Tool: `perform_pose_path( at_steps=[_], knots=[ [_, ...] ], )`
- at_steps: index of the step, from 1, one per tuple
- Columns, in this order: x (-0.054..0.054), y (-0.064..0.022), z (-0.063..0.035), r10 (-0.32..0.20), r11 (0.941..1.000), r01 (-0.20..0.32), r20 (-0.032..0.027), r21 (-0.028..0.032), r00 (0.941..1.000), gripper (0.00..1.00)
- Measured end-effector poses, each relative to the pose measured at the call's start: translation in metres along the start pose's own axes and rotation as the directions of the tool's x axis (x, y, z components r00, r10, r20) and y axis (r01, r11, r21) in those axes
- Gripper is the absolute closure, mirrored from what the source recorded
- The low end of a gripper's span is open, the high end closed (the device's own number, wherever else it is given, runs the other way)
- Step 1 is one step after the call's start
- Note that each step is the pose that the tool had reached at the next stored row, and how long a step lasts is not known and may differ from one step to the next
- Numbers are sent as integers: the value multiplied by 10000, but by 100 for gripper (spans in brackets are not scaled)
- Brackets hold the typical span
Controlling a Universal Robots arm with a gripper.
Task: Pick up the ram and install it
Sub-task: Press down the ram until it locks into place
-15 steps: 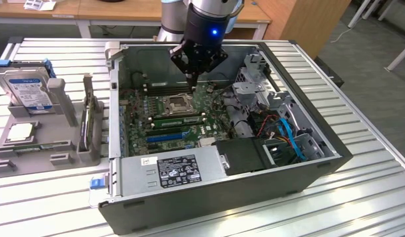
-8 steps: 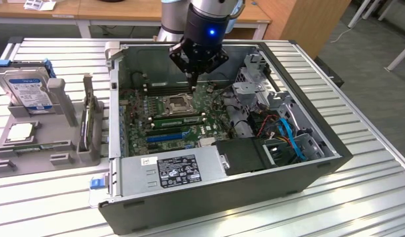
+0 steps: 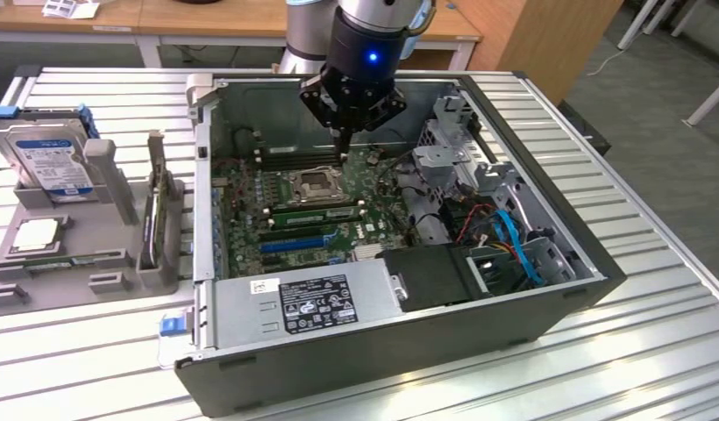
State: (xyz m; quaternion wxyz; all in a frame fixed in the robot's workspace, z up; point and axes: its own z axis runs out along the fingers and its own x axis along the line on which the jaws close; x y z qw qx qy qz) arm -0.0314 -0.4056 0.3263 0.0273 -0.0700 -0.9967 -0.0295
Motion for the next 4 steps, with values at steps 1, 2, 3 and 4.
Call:
perform_pose_path(
  at_steps=[1,2,3,4],
  knots=[
    [0,0,0,0,10000,0,0,0,10000,89],
    [0,0,0,0,10000,0,0,1,10000,89],
    [0,0,0,0,10000,0,0,0,10000,89],
    [0,0,0,0,10000,0,0,1,10000,89]
  ],
)
